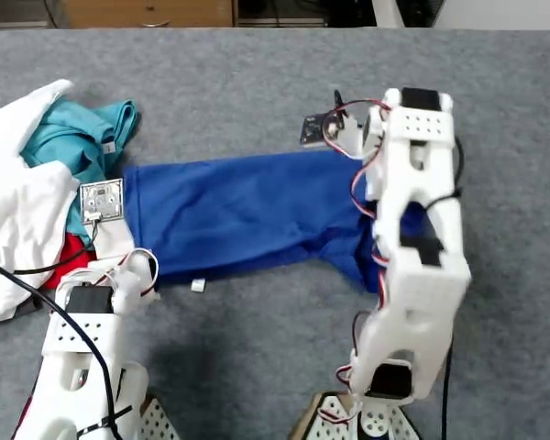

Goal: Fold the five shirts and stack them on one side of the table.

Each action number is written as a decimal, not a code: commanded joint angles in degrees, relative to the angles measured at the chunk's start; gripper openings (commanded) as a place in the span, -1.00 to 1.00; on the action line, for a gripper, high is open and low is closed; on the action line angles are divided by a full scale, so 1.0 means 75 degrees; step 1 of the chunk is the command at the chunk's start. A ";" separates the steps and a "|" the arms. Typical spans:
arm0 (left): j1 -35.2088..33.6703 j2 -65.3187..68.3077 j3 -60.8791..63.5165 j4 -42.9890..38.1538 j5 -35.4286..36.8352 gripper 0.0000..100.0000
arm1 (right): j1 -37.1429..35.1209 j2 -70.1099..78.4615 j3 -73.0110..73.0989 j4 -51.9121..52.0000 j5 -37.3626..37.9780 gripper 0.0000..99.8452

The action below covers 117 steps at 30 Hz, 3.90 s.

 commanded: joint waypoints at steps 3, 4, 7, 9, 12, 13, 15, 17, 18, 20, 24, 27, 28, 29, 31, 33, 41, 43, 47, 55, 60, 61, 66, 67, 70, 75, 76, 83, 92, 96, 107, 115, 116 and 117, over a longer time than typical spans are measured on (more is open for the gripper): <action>0.0094 -0.0111 -0.0035 -0.0105 -0.0059 -0.96 | -0.0158 0.1588 -0.2878 0.0516 0.0059 -0.99; 0.0094 -0.0111 -0.0035 -0.0105 -0.0059 -0.96 | -0.0182 0.1799 -0.3206 0.0574 0.0059 -0.98; 0.0105 -0.0088 -0.0035 -0.0105 -0.0059 -0.96 | -0.0182 0.2233 -0.3792 0.0621 0.0059 -0.98; 0.0105 -0.0088 -0.0035 -0.0105 -0.0059 -0.96 | -0.0193 0.2245 -0.3862 0.0621 0.0035 -0.97; 0.0117 -0.0076 -0.0035 -0.0105 -0.0059 -0.96 | -0.0147 0.2010 -0.3862 0.0633 -0.0035 -0.78; 0.0117 -0.0076 -0.0035 -0.0105 -0.0059 -0.96 | -0.0135 0.1905 -0.3862 0.0633 -0.0105 -0.69; 0.0117 -0.0076 -0.0035 -0.0105 -0.0059 -0.96 | -0.0123 0.1682 -0.3851 0.0645 -0.0117 -0.53; 0.0117 -0.0076 -0.0035 -0.0105 -0.0059 -0.96 | -0.0123 0.1401 -0.3839 0.0656 -0.0129 -0.44; 0.0117 -0.0076 -0.0035 -0.0117 -0.0059 -0.96 | -0.0123 0.1248 -0.3780 0.0656 -0.0129 -0.42; 0.0117 -0.0076 -0.0035 -0.0117 -0.0059 -0.96 | -0.0158 0.0885 -0.3464 0.0656 -0.0129 -0.42; 0.0117 -0.0076 -0.0035 -0.0117 -0.0059 -0.96 | -0.0158 -0.0123 -0.2385 0.0656 -0.0129 -0.42; 0.0117 -0.0076 -0.0035 -0.0117 -0.0059 -0.96 | -0.0100 -0.1166 -0.1119 0.0656 -0.0094 -0.54; 0.0117 -0.0076 -0.0035 -0.0117 -0.0059 -0.96 | -0.0088 -0.1588 -0.0568 0.0645 -0.0059 -0.67; 0.0117 -0.0076 -0.0035 -0.0117 -0.0059 -0.96 | -0.0088 -0.1999 0.0018 0.0633 0.0035 -0.81; 0.0117 -0.0076 -0.0035 -0.0117 -0.0059 -0.96 | -0.0100 -0.2760 0.1213 0.0621 0.0082 -1.00; 0.0117 -0.0076 -0.0035 -0.0117 -0.0059 -0.96 | -0.0076 -0.3452 0.2374 0.0551 0.0223 -0.94; 0.0117 -0.0076 -0.0035 -0.0117 -0.0059 -0.96 | 0.0381 -0.5503 0.6230 -0.1313 0.0270 -0.99; 0.0117 -0.0076 -0.0035 -0.0105 -0.0059 -0.96 | 0.0369 -0.5785 0.6863 -0.1629 0.0270 -0.99; 0.0129 -0.0076 -0.0047 -0.0105 -0.0059 -0.96 | 0.0346 -0.5785 0.7590 -0.2626 0.0141 -0.99; 0.0129 -0.0111 -0.0035 -0.0105 -0.0059 -0.96 | -0.0088 -0.3944 0.6840 -0.4161 -0.0692 -0.99; 0.0129 -0.0111 -0.0035 -0.0105 -0.0059 -0.96 | -0.0838 -0.2678 0.5046 -0.4103 -0.1289 -0.99; 0.0129 -0.0111 -0.0035 -0.0105 -0.0059 -0.96 | -0.0908 -0.2409 0.4671 -0.4103 -0.1348 -0.99; 0.0129 -0.0100 -0.0035 -0.0105 -0.0059 -0.96 | -0.0944 -0.0885 0.2725 -0.3962 -0.1383 -0.99; 0.0129 -0.0088 -0.0035 -0.0105 -0.0059 -0.96 | -0.0932 -0.0662 0.2327 -0.3692 -0.1383 -0.99; 0.0129 -0.0088 -0.0035 -0.0105 -0.0059 -0.96 | -0.0979 -0.0416 0.1213 -0.2579 -0.1395 -0.99; 0.0129 -0.0088 -0.0035 -0.0105 -0.0059 -0.96 | -0.0944 -0.0369 0.0100 -0.1829 -0.1395 -0.99; 0.0129 -0.0088 -0.0035 -0.0105 -0.0059 -0.96 | -0.0944 -0.0369 0.0100 -0.1829 -0.1395 -0.99; 0.0129 -0.0100 -0.0035 -0.0105 -0.0059 -0.96 | -0.1201 0.0651 0.0475 -0.2626 -0.1946 -0.99; 0.0117 -0.0076 0.0012 -0.0258 -0.0059 -0.96 | -0.1178 0.0768 -0.1342 -0.0867 -0.2661 -0.99; 0.0082 -0.0111 0.0152 -0.0469 -0.0023 -0.96 | -0.1014 0.0205 -0.2327 0.0469 -0.2661 -0.99; -0.0340 -0.0076 -0.1571 0.1582 -0.0070 -0.96 | 0.0193 0.1155 -0.2045 -0.0750 -0.3892 -0.99; -0.0563 -0.0041 -0.3270 0.2790 -0.0563 -0.96 | 0.0287 0.2174 -0.2362 -0.0926 -0.4056 -0.99; -0.0563 0.0006 -0.3376 0.2848 -0.0551 -0.96 | 0.0299 0.2081 -0.2573 -0.0727 -0.4032 -0.99; -0.0563 0.0123 -0.3481 0.2884 -0.0527 -0.96 | 0.0299 0.1940 -0.2854 -0.0492 -0.4056 -0.99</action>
